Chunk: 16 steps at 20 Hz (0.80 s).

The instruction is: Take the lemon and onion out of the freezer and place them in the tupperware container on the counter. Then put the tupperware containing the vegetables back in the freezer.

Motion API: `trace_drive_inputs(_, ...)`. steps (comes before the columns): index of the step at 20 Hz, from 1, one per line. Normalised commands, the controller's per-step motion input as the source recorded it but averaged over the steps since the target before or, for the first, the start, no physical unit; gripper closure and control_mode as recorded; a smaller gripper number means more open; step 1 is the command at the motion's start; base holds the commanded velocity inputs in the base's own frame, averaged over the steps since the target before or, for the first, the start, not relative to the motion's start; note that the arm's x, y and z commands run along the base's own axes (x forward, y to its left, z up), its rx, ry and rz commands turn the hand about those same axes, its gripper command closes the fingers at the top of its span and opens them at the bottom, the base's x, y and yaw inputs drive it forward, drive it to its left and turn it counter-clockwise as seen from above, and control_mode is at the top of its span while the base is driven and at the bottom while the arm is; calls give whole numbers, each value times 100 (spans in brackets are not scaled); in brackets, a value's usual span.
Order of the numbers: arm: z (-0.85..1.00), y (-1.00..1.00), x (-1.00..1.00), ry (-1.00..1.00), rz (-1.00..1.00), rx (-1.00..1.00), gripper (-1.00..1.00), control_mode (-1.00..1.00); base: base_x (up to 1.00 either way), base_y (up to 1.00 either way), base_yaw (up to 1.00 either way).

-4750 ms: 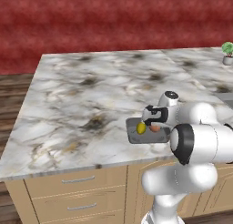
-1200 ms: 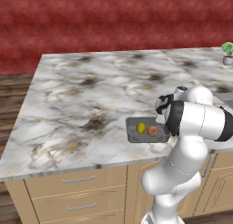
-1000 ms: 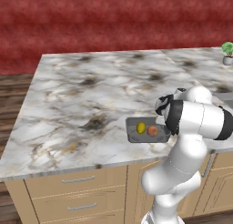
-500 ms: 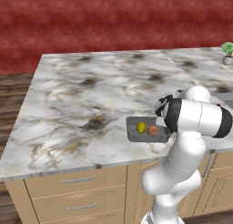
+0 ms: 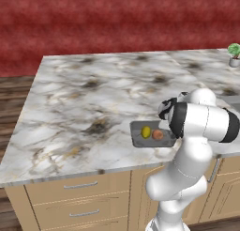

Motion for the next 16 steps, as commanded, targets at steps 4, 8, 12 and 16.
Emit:
trace_drive_inputs(4,0,23,0,0,0,0,100,-100,0,0,0)
trace_drive_inputs(8,9,24,-9,0,0,0,100,-100,0,0,0)
trace_drive_inputs(12,66,10,-21,0,0,3,100,-100,0,0,0)
trace_drive_inputs(16,99,5,-33,-1,0,5,100,-100,0,0,0)
